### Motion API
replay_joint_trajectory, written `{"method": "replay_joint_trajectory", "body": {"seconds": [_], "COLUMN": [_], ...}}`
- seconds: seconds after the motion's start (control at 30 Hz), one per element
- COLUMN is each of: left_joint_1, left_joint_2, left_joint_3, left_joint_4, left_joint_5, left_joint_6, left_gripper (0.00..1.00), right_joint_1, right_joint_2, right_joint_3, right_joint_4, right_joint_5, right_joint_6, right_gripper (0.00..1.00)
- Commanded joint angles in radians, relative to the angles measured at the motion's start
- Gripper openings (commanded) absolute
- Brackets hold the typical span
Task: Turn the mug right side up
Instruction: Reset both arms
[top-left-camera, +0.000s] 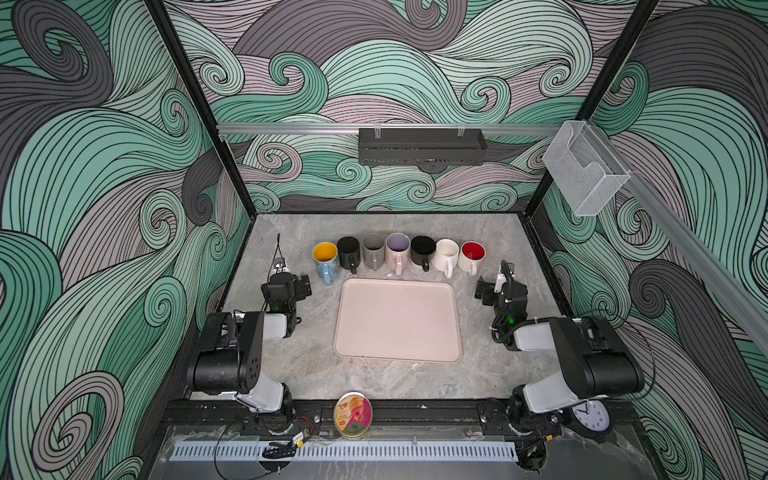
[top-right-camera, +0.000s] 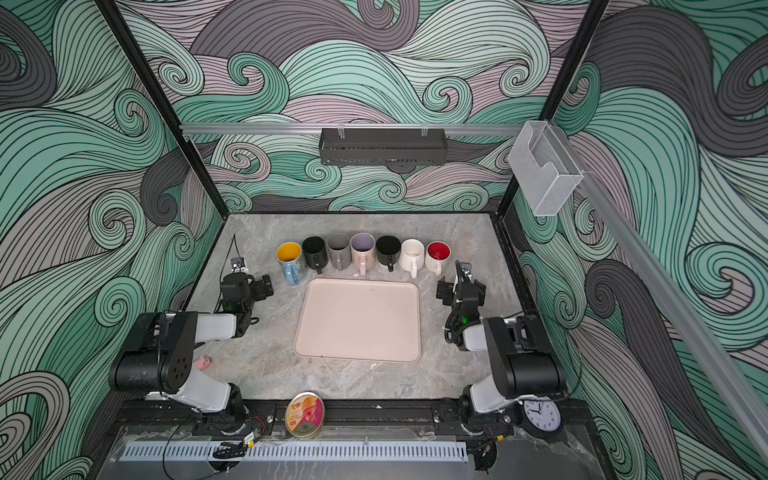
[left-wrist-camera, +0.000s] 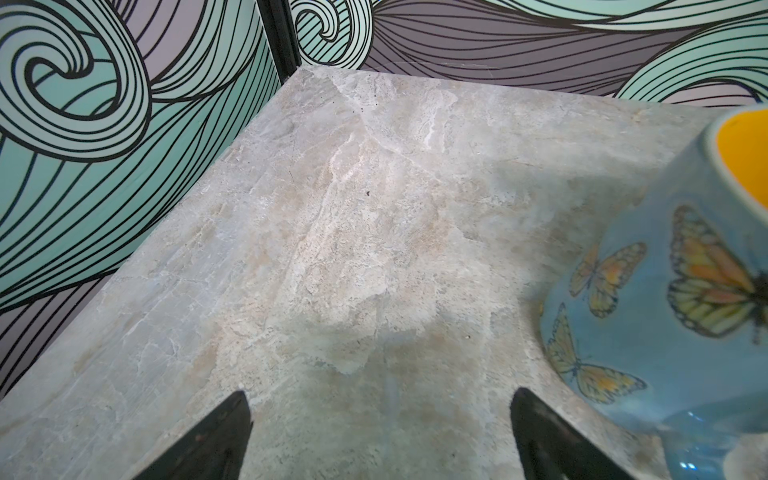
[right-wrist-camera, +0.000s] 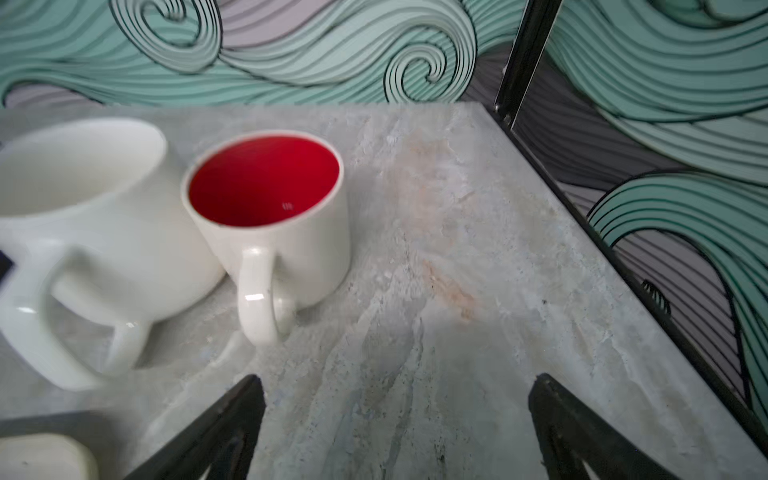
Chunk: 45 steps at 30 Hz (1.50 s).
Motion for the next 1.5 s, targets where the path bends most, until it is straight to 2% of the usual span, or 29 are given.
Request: {"method": "replay_joint_trajectory", "body": {"seconds": [0.0, 0.03, 0.07, 0.1, 0.13, 0.17, 0.2, 0.3, 0.37, 0.57, 1.47], "left_joint_1": [0.003, 0.001, 0.002, 0.000, 0.000, -0.001, -0.002, -0.002, -0.002, -0.002, -0.001], "left_joint_2": [-0.019, -0.020, -0.018, -0.018, -0.019, -0.017, -0.018, -0.018, -0.017, -0.017, -0.017], "left_joint_3": [0.025, 0.026, 0.027, 0.028, 0.028, 0.029, 0.029, 0.028, 0.030, 0.030, 0.030], "left_joint_4": [-0.010, -0.012, -0.013, -0.014, -0.015, -0.014, -0.015, -0.015, -0.015, -0.016, -0.016], "left_joint_5": [0.013, 0.012, 0.012, 0.012, 0.011, 0.010, 0.009, 0.009, 0.008, 0.007, 0.009], "left_joint_6": [-0.007, -0.007, -0.007, -0.004, -0.004, -0.004, -0.004, -0.004, -0.004, -0.004, -0.003], "left_gripper": [0.99, 0.98, 0.99, 0.99, 0.99, 0.99, 0.99, 0.99, 0.99, 0.99, 0.99], "right_joint_1": [-0.033, -0.047, -0.053, -0.054, -0.054, -0.053, -0.054, -0.053, -0.047, -0.017, -0.021], "right_joint_2": [0.019, 0.017, -0.016, -0.015, 0.018, 0.016, -0.010, 0.004, -0.017, -0.005, -0.010], "right_joint_3": [0.033, 0.053, 0.083, 0.074, 0.059, 0.060, 0.073, 0.060, 0.072, 0.066, 0.069], "right_joint_4": [0.100, 0.069, -0.057, -0.045, 0.047, 0.048, -0.038, 0.023, -0.035, -0.005, -0.018], "right_joint_5": [-0.072, -0.089, -0.100, -0.104, -0.102, -0.100, -0.104, -0.100, -0.092, -0.048, -0.057], "right_joint_6": [0.004, 0.015, 0.022, 0.022, 0.017, 0.015, 0.018, 0.014, 0.011, -0.010, -0.008], "right_gripper": [1.00, 1.00, 1.00, 1.00, 1.00, 1.00, 1.00, 1.00, 1.00, 0.99, 1.00]}}
